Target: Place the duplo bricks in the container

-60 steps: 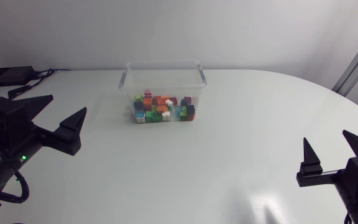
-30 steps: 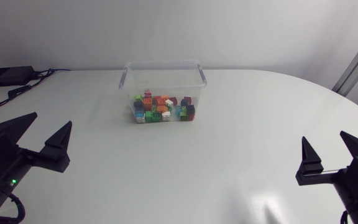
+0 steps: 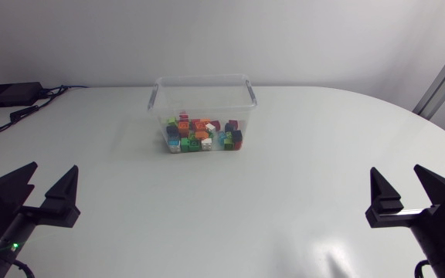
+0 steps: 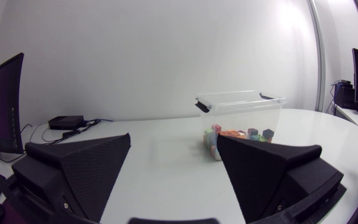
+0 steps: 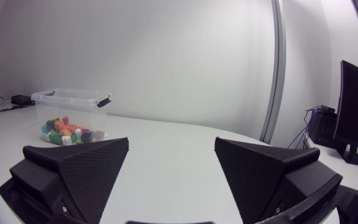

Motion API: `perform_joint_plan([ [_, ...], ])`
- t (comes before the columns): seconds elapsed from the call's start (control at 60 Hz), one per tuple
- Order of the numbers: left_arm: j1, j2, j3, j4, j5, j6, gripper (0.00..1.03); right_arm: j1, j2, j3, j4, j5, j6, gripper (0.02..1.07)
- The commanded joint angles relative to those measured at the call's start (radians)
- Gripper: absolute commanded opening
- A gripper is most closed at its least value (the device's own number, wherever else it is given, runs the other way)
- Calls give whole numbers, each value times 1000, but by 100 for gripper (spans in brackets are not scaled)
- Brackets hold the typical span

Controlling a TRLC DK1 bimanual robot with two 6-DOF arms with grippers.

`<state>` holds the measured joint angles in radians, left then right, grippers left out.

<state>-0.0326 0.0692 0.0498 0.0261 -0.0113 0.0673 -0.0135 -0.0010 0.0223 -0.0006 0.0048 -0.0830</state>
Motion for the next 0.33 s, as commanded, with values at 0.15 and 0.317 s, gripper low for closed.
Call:
perform_joint_plan([
  [0.15, 33, -69, -50, -26, 11, -67, 96, 14, 1, -22, 1, -5, 83, 102],
  [0.317, 33, -69, -50, -26, 11, -67, 97, 14, 1, -22, 1, -5, 83, 102],
])
